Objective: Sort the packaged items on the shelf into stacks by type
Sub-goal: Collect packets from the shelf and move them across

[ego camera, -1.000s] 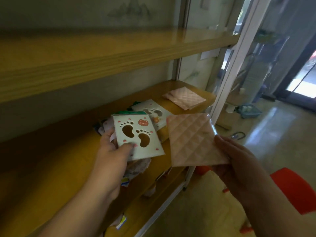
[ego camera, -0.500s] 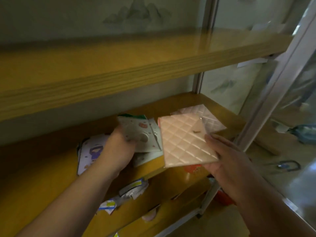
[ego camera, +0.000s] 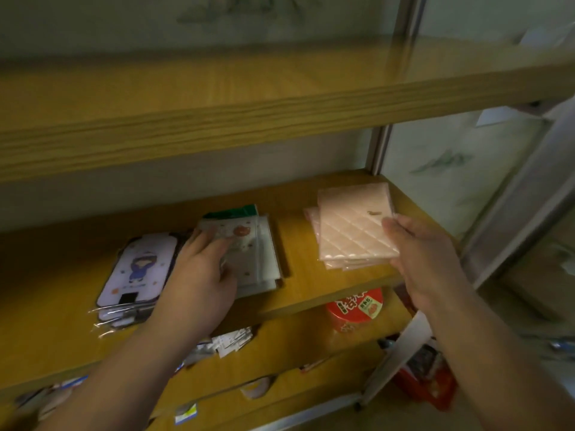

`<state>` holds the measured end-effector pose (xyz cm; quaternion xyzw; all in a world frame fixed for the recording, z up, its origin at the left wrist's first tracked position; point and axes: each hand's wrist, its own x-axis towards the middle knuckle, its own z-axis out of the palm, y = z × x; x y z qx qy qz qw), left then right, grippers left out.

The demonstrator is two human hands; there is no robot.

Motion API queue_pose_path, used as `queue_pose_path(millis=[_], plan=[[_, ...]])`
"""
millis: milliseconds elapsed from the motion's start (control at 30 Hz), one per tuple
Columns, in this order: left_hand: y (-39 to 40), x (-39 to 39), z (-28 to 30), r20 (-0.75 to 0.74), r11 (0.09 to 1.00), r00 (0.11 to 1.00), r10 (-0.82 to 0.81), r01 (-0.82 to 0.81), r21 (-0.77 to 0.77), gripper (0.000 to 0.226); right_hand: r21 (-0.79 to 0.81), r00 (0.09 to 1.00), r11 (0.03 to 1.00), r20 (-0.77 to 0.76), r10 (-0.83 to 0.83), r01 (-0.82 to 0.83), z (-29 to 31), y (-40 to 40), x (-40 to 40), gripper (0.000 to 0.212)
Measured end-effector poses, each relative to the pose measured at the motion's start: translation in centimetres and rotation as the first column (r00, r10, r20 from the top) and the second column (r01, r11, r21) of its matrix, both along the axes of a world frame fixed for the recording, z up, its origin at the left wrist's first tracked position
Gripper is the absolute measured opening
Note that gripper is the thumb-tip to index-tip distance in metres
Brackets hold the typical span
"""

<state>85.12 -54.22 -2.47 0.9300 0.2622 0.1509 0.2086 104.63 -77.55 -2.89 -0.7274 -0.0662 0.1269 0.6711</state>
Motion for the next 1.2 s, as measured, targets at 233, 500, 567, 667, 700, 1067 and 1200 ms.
queue_pose_path(millis=[233,500,567,667,700,1067,1200], plan=[[-2.5,0.1,0.1,0.059,0.997,0.997,0.048,-0.045,-0.056,0.049,-0.291,0.949,0.955,0.313,0.038,0.057,-0.6,1.6,5.0,0.025],[-3.5,0.3,0.0,0.058,0.999,0.998,0.039,-0.038,-0.004,0.048,-0.534,0.813,0.822,0.558,0.166,0.198,-1.4,0.7,4.0,0.039],[-3.5,0.4,0.0,0.060,0.999,0.998,0.038,-0.039,0.015,0.049,-0.500,0.782,0.849,0.594,0.189,0.175,-0.8,0.7,3.2,0.037],[-3.5,0.4,0.1,0.054,0.998,0.998,0.029,-0.032,0.051,0.055,-0.486,0.707,0.870,0.644,0.294,0.082,0.1,1.5,1.3,0.034],[-3.5,0.2,0.2,0.050,0.997,0.998,0.025,-0.028,0.068,0.056,-0.487,0.681,0.872,0.654,0.329,0.047,0.4,2.0,0.5,0.034],[-0.4,-9.7,1.3,0.033,0.960,0.975,0.218,-0.220,0.174,0.052,-0.431,0.520,0.845,0.666,0.535,-0.317,0.2,11.5,-10.5,0.036],[0.8,-14.8,1.5,0.030,0.932,0.943,0.332,-0.333,0.144,0.056,-0.491,0.433,0.797,0.670,0.603,-0.351,0.0,14.2,-14.3,0.037]])
